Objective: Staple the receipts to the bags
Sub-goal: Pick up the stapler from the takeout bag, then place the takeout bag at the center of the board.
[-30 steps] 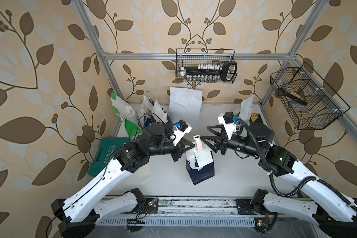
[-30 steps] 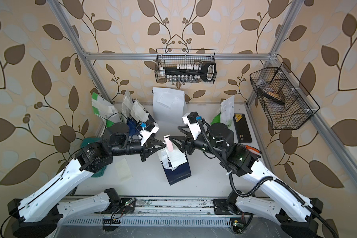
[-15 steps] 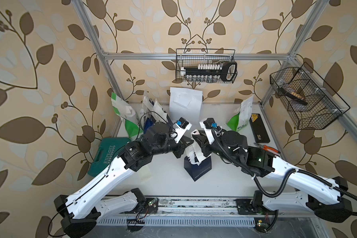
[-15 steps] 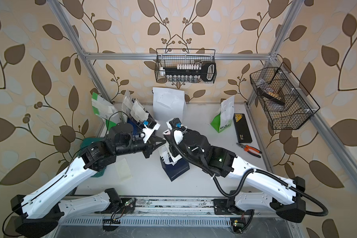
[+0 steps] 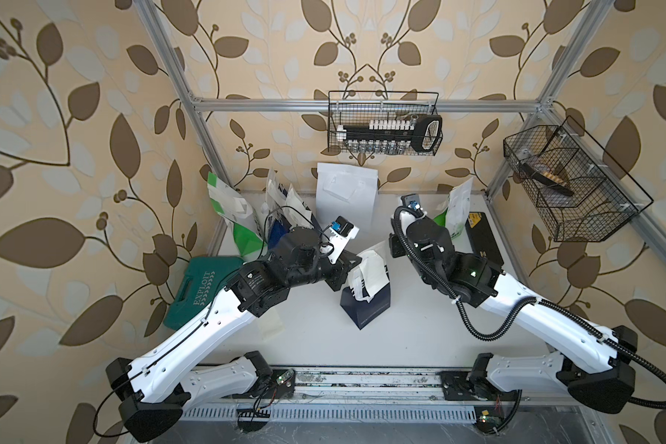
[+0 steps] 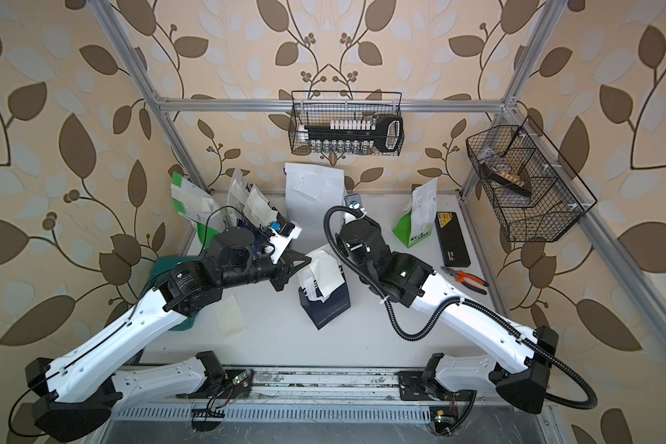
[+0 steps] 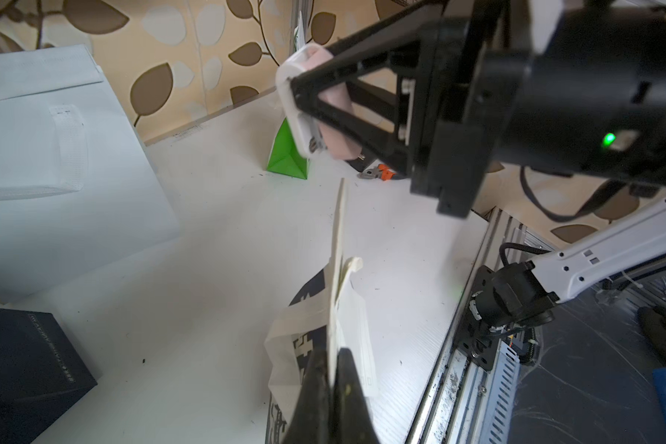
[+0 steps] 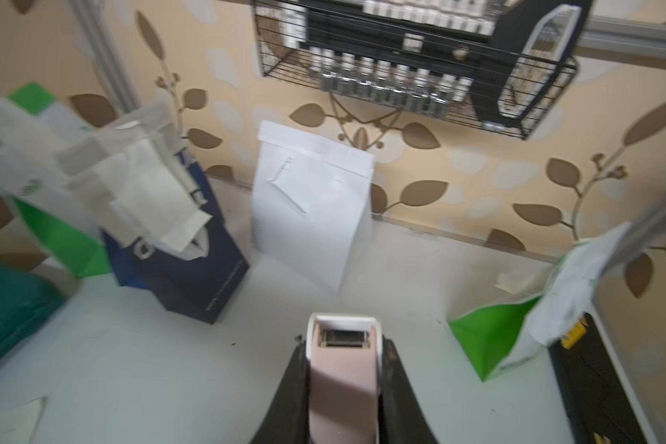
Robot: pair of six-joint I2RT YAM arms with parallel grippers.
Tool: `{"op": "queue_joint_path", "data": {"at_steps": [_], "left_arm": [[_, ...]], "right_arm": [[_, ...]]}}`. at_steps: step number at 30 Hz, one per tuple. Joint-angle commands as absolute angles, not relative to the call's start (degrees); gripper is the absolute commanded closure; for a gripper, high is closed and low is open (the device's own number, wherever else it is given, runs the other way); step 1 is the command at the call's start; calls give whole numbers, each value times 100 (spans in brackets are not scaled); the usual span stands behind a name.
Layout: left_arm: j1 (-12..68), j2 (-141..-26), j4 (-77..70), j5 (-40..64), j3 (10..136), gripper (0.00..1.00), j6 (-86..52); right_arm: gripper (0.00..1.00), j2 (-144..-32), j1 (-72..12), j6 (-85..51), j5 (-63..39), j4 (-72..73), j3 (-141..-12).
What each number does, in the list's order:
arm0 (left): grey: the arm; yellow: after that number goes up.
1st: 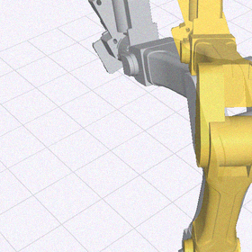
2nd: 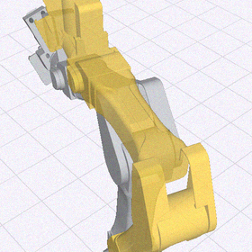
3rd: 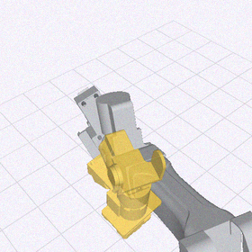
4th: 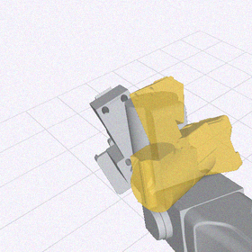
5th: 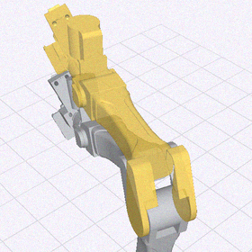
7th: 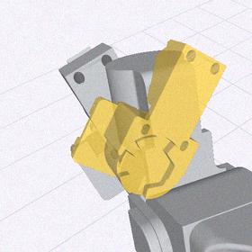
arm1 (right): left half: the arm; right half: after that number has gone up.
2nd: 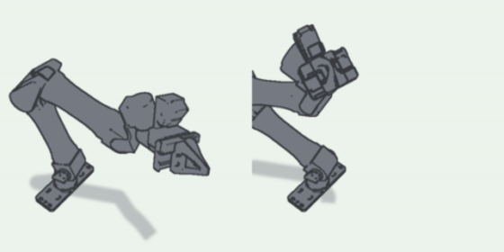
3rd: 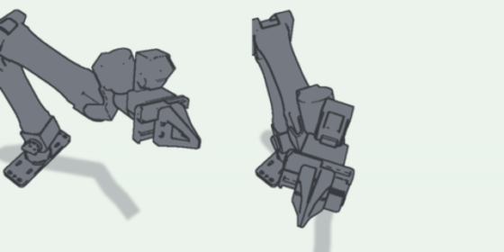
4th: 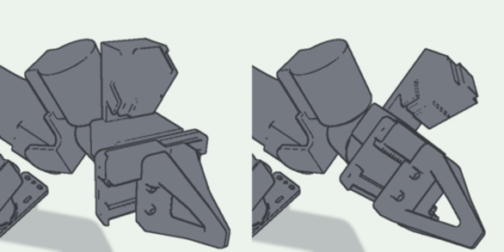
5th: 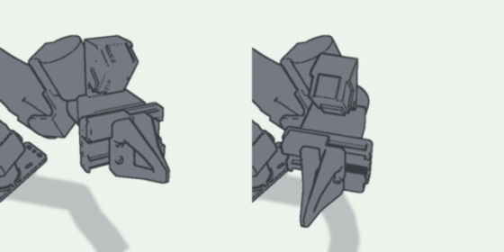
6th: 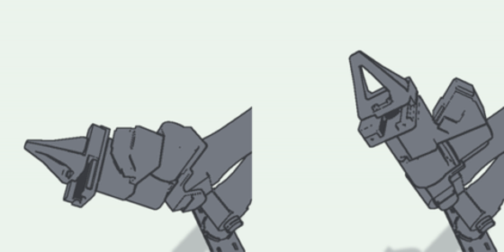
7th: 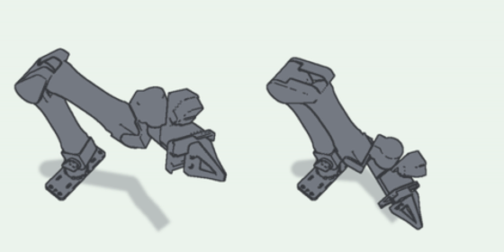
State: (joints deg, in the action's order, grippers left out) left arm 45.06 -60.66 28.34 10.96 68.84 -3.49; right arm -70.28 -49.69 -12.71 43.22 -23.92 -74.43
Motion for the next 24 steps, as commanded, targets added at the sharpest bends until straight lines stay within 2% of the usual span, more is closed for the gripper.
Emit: {"op": "queue_joint_path", "data": {"at_steps": [1, 5, 9, 13, 16, 24], "left_arm": [[4545, -6513, 1983, 499, 7132, 100, -413], [4535, -7517, 1276, 15, 7736, 100, -340], [4443, -8762, 1125, -181, 8878, 100, -178], [4413, -9951, 1317, -209, 10116, 100, -100], [4408, -10671, 1470, -624, 10851, 100, -24], [4377, -12107, 1868, -699, 12530, 100, -120]], "right_arm": [[100, -6350, -4914, -1387, 4988, -2637, -7186], [100, -5758, -4921, -1610, 5215, -2817, -6713], [100, -5304, -4915, -1811, 5203, -3104, -6396], [100, -4859, -4916, -1871, 5161, -3241, -6186], [100, -4620, -4915, -1844, 5119, -3286, -6118], [100, -4236, -4915, -1730, 5029, -3270, -6013]]}}
